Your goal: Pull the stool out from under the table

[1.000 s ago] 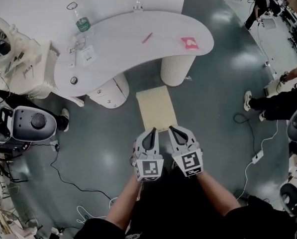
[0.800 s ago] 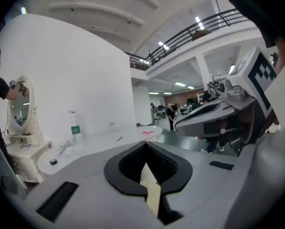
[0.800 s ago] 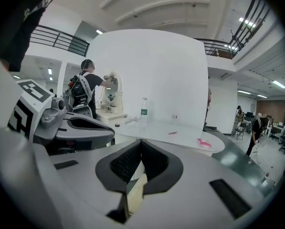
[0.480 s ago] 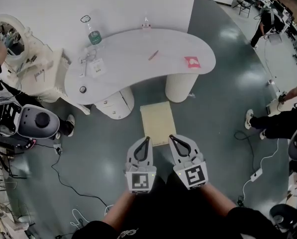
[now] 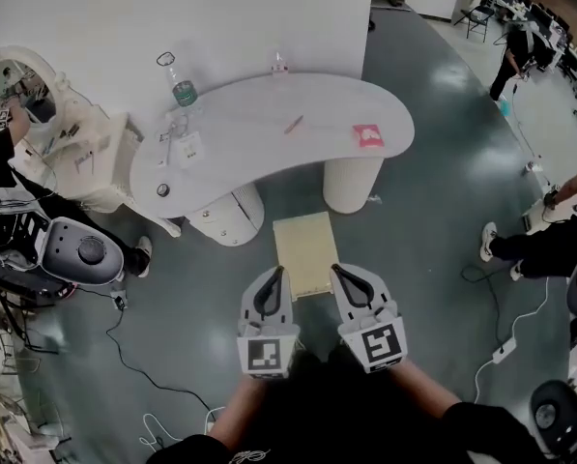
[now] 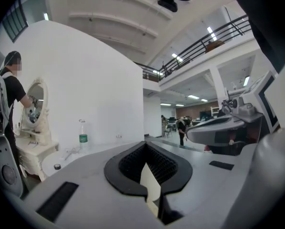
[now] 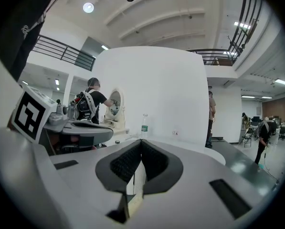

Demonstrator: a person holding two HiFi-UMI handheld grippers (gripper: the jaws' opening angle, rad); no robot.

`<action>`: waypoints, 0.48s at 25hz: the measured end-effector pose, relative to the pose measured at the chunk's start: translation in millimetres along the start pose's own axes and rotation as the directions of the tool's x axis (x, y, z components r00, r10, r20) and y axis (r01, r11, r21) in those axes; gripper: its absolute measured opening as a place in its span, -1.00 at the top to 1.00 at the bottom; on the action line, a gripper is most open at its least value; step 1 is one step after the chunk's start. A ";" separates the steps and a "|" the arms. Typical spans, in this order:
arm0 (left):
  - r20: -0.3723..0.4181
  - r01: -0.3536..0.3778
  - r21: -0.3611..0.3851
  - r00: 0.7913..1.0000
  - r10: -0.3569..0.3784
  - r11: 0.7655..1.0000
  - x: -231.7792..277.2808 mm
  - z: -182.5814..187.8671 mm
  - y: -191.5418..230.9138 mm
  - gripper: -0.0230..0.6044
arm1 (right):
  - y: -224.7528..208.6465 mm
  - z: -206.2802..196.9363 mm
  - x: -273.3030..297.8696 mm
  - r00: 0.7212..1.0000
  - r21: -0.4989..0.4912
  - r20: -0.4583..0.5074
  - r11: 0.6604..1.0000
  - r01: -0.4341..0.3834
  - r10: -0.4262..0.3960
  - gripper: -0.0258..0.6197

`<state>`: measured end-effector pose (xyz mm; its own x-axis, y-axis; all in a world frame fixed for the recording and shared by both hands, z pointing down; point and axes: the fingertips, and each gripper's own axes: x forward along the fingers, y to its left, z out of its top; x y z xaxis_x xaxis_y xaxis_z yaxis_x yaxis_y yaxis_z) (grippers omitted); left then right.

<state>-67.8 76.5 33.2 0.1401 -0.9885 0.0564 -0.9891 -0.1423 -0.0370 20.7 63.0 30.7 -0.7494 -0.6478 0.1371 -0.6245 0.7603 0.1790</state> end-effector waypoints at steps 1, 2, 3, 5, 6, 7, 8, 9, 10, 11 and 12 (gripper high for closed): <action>0.014 0.007 0.005 1.000 -0.007 1.000 2.8 4.5 -2.8 0.91 | -3.5 -2.3 -1.4 1.000 0.009 -0.002 1.000 0.008 -0.008 0.90; 0.032 0.014 0.012 0.999 -0.014 1.000 5.1 9.3 -5.4 0.91 | -6.5 -4.8 -2.2 1.000 0.019 -0.005 1.000 0.019 -0.018 0.90; 0.047 0.019 0.017 0.999 -0.020 1.000 6.5 13.7 -7.7 0.91 | -9.0 -6.4 -2.8 1.000 0.026 -0.007 0.999 0.028 -0.028 0.90; 0.054 0.022 0.013 0.998 -0.023 1.000 7.3 17.6 -11.6 0.91 | -11.8 -6.1 -4.5 0.999 0.025 -0.002 0.999 0.037 -0.037 0.90; 0.045 0.023 0.008 0.999 -0.023 1.000 6.9 17.4 -13.2 0.91 | -12.5 -5.3 -5.7 0.999 0.014 -0.003 0.999 0.037 -0.037 0.90; 0.032 0.024 0.004 0.999 -0.024 1.000 6.4 16.9 -14.9 0.91 | -13.4 -4.5 -7.0 0.999 0.000 -0.008 0.999 0.037 -0.037 0.90; 0.021 0.027 0.006 0.999 -0.027 1.000 6.3 16.8 -16.8 0.91 | -14.8 -3.1 -8.1 0.999 -0.011 -0.011 0.999 0.039 -0.039 0.90; 0.014 0.032 0.018 0.999 -0.032 0.999 6.9 17.5 -18.9 0.91 | -17.1 -0.8 -9.0 0.999 -0.014 -0.008 0.999 0.042 -0.042 0.90; 0.013 0.038 0.036 0.999 -0.038 0.999 8.2 18.9 -21.1 0.91 | -19.9 2.2 -9.6 0.999 -0.011 0.000 0.999 0.046 -0.046 0.90; 0.019 0.042 0.053 0.999 -0.043 0.998 9.9 20.9 -23.1 0.91 | -23.0 5.1 -9.9 0.999 -0.006 0.008 0.999 0.050 -0.050 0.90; 0.028 0.043 0.060 0.999 -0.044 0.997 11.6 22.7 -24.7 0.91 | -25.7 7.7 -9.9 0.998 -0.004 0.016 0.999 0.053 -0.053 0.90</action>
<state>-40.8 67.4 12.1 0.1850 -0.9823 0.0300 -0.9778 -0.1870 -0.0944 42.5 50.2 17.3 -0.7186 -0.6863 0.1121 -0.6624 0.7246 0.1901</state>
